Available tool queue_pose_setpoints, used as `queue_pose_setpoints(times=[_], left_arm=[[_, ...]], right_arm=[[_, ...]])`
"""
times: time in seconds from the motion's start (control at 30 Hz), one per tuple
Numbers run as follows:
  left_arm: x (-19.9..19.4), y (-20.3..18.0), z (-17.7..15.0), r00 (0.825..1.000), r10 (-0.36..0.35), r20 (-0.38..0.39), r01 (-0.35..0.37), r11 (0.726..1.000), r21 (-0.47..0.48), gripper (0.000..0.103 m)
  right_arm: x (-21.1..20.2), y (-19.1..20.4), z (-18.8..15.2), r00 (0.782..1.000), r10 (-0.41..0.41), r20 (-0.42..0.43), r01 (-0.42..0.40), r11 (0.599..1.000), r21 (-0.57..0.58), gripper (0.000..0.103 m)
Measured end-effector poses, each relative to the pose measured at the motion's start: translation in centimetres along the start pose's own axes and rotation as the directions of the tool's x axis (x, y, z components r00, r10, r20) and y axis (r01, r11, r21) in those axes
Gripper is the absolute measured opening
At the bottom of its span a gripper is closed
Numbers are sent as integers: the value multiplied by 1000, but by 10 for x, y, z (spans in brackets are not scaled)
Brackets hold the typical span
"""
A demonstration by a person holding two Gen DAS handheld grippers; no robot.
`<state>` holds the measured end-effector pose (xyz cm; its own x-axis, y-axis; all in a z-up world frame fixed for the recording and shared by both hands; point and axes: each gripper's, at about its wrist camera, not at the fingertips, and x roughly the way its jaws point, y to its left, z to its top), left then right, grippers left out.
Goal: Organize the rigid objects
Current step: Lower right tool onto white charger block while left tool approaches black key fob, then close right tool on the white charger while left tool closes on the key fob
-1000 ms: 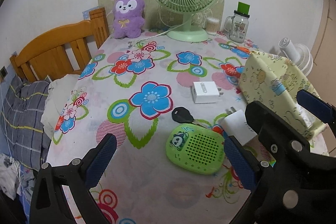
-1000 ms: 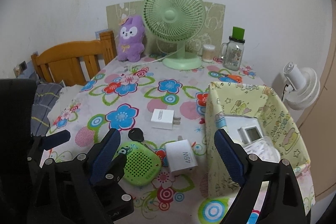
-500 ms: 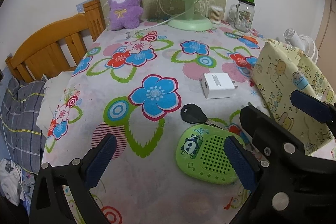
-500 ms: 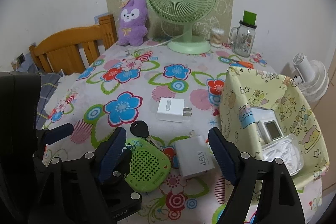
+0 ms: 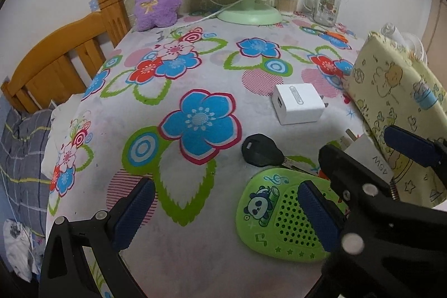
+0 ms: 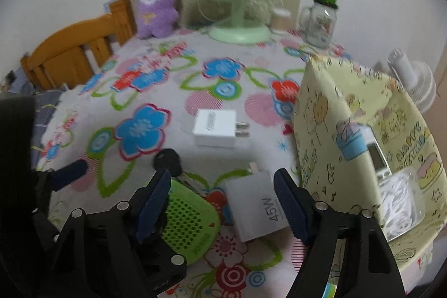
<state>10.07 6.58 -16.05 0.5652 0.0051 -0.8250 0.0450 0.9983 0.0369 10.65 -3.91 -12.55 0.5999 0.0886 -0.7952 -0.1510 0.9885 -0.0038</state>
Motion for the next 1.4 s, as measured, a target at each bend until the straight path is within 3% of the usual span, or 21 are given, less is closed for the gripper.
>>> queue_pose_setpoints(times=[0.23,0.57,0.8,1.13,1.4], left_arm=[[9,-12,3,1000,-2,-8,3,999,47,103],[18,-11,8,998,-60,-31,60,998,20,103],[19,-12,9,997,-73,-37,74,997,29,103],[28,-11,24,998,-37,-53,37,999,-6,102],[41,-11,32,997,-19,-71,15,998,-53,85]], right_arm=[[10,-12,-3,999,-44,-25,45,999,17,76],[27,-25,-1,997,-2,-77,7,997,73,75],[33,-35,-3,995,11,-100,-2,996,93,55],[34,-40,8,995,58,-84,-47,992,118,53],[44,-39,20,994,72,-77,-63,990,124,53]])
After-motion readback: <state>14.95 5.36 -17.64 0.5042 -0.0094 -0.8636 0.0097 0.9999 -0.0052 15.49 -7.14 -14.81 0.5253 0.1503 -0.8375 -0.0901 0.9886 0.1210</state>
